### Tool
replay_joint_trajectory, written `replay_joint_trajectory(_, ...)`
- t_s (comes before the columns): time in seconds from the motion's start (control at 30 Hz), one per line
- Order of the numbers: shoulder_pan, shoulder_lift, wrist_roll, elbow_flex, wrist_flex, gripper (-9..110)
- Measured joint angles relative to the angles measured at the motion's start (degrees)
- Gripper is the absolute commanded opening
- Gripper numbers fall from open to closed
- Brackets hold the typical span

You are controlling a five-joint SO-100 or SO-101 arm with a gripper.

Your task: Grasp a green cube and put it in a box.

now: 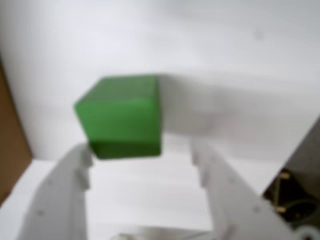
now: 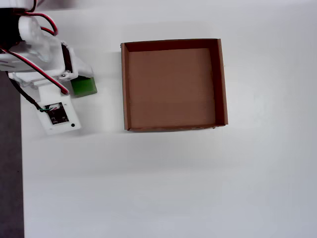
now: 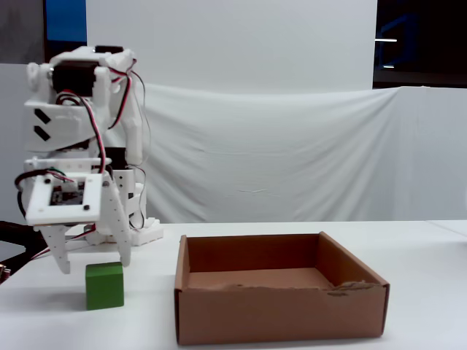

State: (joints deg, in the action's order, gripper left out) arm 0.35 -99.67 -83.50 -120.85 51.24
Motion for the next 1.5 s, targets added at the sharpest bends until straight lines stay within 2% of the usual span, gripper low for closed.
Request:
replay_joint_trajectory(0.8, -3.87, 7.12, 0.0, 2.55, -4.13, 28)
replay_joint_trajectory(1.5, -4.39, 6.59, 0.0, 1.58, -4.57, 16)
